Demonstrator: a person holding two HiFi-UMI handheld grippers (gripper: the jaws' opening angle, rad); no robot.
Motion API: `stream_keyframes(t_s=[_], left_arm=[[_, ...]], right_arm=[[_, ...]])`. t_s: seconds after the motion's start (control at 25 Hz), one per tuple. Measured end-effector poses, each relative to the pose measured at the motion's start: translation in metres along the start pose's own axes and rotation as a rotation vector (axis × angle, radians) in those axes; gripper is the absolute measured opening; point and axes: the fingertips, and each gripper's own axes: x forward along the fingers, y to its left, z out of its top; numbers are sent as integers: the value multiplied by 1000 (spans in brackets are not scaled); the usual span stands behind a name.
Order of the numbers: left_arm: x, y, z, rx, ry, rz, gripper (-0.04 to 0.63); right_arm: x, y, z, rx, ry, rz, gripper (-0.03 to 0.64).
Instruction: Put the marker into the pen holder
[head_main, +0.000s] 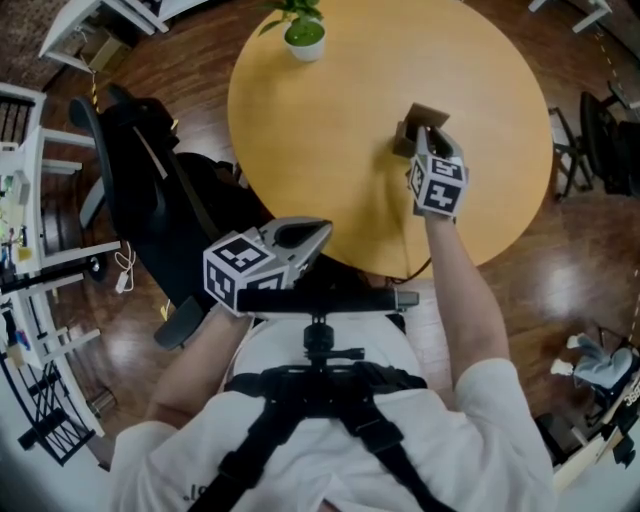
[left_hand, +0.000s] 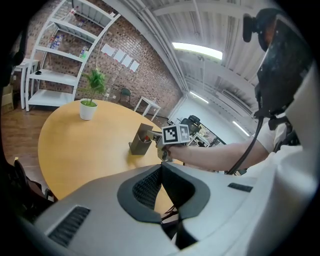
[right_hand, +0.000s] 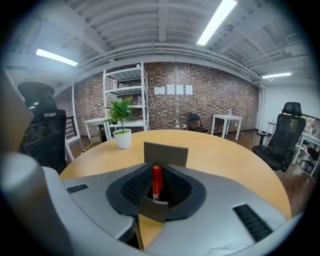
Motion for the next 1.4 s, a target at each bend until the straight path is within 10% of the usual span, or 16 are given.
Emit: stream_keyframes(t_s=[1.4], left_arm=[[32,-16,16,51,-4,-169,-3]], right_arm=[[-161,6,23,133,-83,31,117]])
